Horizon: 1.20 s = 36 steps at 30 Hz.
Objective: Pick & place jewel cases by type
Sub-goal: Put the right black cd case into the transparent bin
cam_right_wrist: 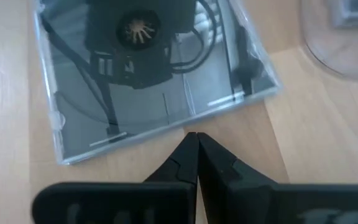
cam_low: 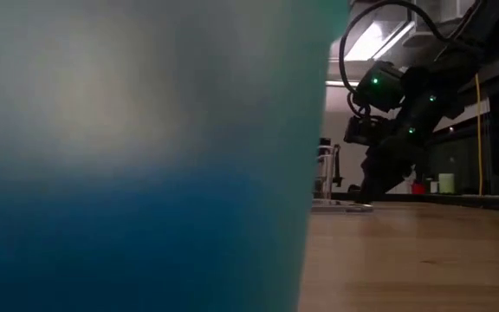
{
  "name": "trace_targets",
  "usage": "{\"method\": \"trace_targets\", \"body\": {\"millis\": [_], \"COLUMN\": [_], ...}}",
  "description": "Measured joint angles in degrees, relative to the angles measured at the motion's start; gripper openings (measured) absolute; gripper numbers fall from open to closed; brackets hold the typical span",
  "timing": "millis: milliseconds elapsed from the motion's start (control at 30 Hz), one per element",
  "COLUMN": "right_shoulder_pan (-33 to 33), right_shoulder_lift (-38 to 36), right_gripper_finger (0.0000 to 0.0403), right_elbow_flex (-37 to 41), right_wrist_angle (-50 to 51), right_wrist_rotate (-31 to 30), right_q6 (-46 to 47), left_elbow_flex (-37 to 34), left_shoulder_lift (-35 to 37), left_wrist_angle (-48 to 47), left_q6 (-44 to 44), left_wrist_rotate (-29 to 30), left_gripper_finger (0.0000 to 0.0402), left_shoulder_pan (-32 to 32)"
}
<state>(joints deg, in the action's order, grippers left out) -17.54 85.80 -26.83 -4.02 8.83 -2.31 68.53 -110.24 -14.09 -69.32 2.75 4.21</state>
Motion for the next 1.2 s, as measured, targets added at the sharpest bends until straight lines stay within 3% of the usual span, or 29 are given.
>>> {"method": "trace_targets", "body": {"millis": [400, 700, 1200], "right_shoulder_pan": [0.0, 0.1, 0.1], "right_shoulder_lift": [2.8, 2.9, 2.9], "right_gripper_finger": [0.001, 0.001, 0.001], "right_elbow_flex": [-0.2, -0.1, 0.1], "right_wrist_angle": [-0.6, -0.4, -1.1], "right_wrist_rotate": [5.8, 6.4, 6.6], "right_q6": [-1.4, -2.7, -4.0], "left_elbow_flex": [0.0, -0.1, -6.3], "left_shoulder_lift": [-0.5, -0.5, -0.8], "left_wrist_angle": [0.8, -1.8, 11.0], "left_q6": [0.0, 0.0, -2.5], "left_wrist_rotate": [-0.6, 0.6, -1.8], "left_gripper_finger": [0.0194, 0.0194, 0.0194], "left_shoulder_pan": [1.2, 1.3, 2.8]}}
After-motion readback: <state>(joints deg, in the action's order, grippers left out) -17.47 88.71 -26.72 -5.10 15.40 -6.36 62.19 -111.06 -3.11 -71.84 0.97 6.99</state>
